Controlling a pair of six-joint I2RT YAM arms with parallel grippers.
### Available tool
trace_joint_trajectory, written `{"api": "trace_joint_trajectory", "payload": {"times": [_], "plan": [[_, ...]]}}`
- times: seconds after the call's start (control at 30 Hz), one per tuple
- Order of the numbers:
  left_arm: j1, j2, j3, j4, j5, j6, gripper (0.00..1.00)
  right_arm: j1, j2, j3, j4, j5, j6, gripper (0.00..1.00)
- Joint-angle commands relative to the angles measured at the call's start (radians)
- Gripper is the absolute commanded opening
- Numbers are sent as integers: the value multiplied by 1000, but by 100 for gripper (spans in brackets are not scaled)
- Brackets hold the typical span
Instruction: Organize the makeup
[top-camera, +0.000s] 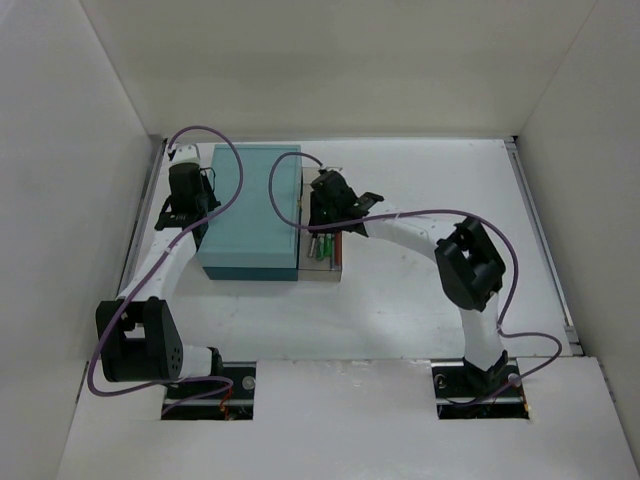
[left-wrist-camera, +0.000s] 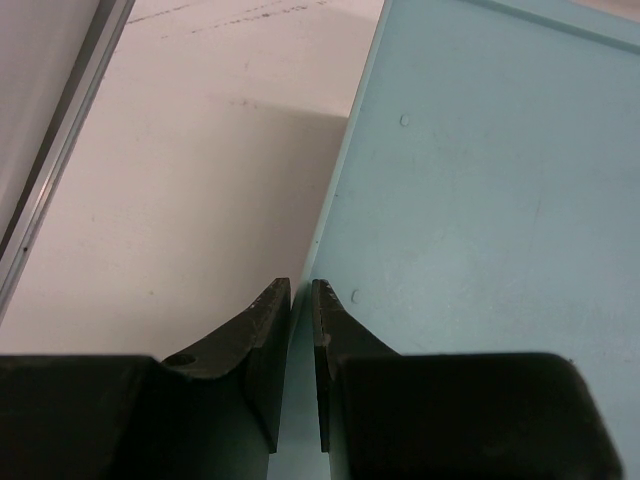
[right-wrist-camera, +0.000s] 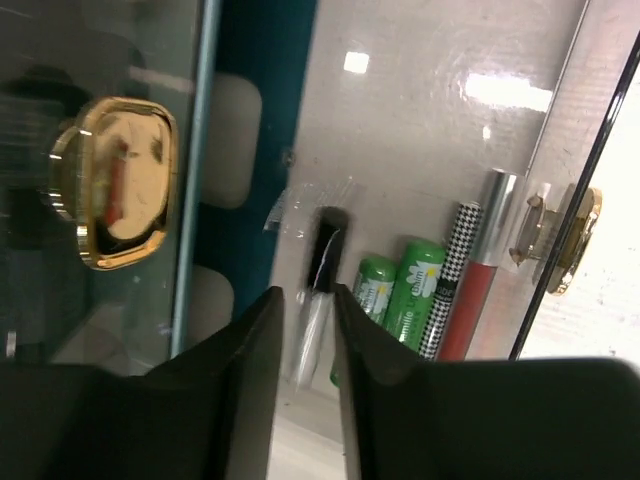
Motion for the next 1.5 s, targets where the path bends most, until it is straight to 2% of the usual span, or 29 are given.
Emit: {"api": "trace_joint_trajectory", "payload": {"times": [0.0, 0.07, 0.17, 0.23, 0.37, 0.5, 0.6, 0.73, 0.97, 1.17, 1.33, 1.47], "plan": [[-19, 56, -30, -140, 67, -5, 12, -2, -68, 16, 48, -24, -3, 39], [-21, 58, -30, -140, 69, -5, 12, -2, -104, -8, 58, -18, -9, 52], [-21, 64, -30, -143, 67, -5, 12, -24, -182, -74, 93, -27, -12, 53], [-21, 67, -30, -145, 64, -5, 12, -45, -248, -140, 123, -21, -14, 46], [-21, 67, -27, -145, 69, -5, 12, -129, -337, -312, 183, -7, -3, 21], [-21, 66, -27, -145, 70, -5, 12, -212, -345, -436, 185, -4, 8, 18], [-22, 70, -27, -143, 70, -5, 12, -222, -294, -467, 196, -14, 9, 18], [-31, 76, -24, -148, 69, -5, 12, -183, -205, -406, 252, -74, 2, 18], [-39, 84, -25, -151, 69, -6, 11, -75, -18, -150, 412, -214, 17, 16], [-50, 79, -28, -151, 64, -15, 10, -51, 117, -35, 485, -332, 86, 18], [-51, 56, -33, -152, 61, -25, 10, -36, 152, -16, 613, -413, 117, 23], [-45, 15, -30, -160, 50, -26, 10, -47, 65, -112, 610, -374, 117, 24]]}}
